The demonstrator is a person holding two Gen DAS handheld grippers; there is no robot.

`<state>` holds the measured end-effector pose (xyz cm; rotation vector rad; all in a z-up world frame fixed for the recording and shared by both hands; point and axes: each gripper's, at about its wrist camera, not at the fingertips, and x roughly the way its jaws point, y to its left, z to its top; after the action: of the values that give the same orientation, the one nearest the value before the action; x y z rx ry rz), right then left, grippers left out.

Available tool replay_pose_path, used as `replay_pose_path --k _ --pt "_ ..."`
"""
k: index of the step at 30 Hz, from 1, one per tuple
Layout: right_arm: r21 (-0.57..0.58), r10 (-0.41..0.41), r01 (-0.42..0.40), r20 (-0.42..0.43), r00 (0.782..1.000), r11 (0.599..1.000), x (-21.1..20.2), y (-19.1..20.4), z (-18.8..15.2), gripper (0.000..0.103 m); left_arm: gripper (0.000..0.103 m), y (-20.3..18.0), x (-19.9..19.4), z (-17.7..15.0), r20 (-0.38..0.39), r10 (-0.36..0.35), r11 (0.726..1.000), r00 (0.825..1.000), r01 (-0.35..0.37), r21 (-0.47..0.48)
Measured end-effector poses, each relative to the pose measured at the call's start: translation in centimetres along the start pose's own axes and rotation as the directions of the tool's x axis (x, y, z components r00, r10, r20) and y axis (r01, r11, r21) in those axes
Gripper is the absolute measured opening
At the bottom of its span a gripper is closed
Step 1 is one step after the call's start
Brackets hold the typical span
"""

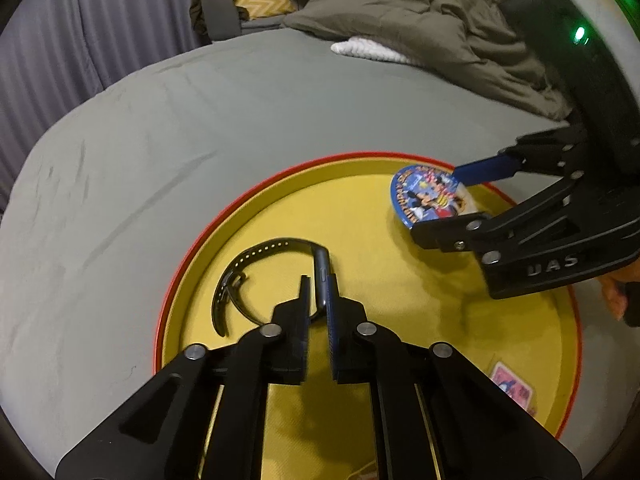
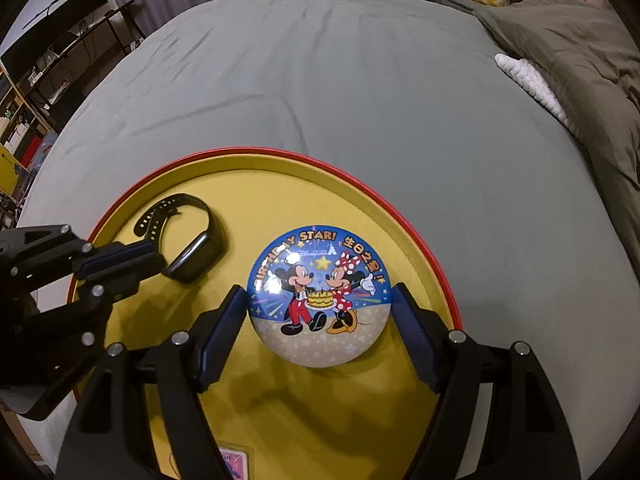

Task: Organize jewelry

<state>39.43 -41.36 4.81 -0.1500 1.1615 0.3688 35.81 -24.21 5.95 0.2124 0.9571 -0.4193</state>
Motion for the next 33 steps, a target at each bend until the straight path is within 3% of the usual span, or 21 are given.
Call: replay_pose_path --k 3,5,7,9,10,11,12,21,33 --pt "0.002 0.006 -0.006 -0.002 1.000 1.000 0.0 0.2 -0.2 0.070 0.013 -0.5 0.7 0.0 -0.013 0.011 1.000 1.000 -0.011 0.023" --pt "0.004 0.007 -0.007 -0.004 1.000 1.000 0.0 0.2 0.0 0.070 0.027 -0.9 1.4 0.0 -0.027 0.019 0.999 0.999 -0.018 0.043" --pt "0.009 0.008 -0.008 -0.003 1.000 1.000 -0.1 0.0 0.2 0.070 0.032 -1.4 2.0 0.3 -0.034 0.029 0.998 0.999 -0.027 0.063" --pt "0.014 0.008 -0.008 -0.003 1.000 1.000 -0.1 -0.3 0.3 0.070 0.032 -1.6 2.8 0.7 -0.045 0.025 0.998 0.999 -0.022 0.066" --pt "0.016 0.007 -0.007 -0.002 1.000 1.000 -0.1 -0.4 0.4 0.070 0.027 -1.5 3.1 0.7 -0.053 0.016 0.998 0.998 -0.013 0.059" --pt "0.020 0.006 -0.006 -0.001 1.000 1.000 -0.2 -0.7 0.5 0.070 0.013 -1.4 3.4 0.8 -0.061 0.015 0.999 0.998 -0.012 0.048" --pt "0.022 0.005 -0.005 0.000 1.000 1.000 -0.2 -0.8 0.5 0.070 0.011 -1.2 3.8 0.9 -0.072 0.008 0.999 0.997 -0.005 0.036" --pt "0.044 -0.007 0.006 0.018 1.000 0.999 -1.1 -1.0 0.0 0.070 0.010 -1.0 3.3 0.9 -0.060 -0.003 1.000 0.998 0.003 0.001" --pt "0.011 -0.003 0.002 0.056 0.998 1.000 -3.5 1.5 0.2 0.070 0.010 0.9 -3.4 1.3 0.057 0.016 0.995 0.998 -0.010 -0.098"
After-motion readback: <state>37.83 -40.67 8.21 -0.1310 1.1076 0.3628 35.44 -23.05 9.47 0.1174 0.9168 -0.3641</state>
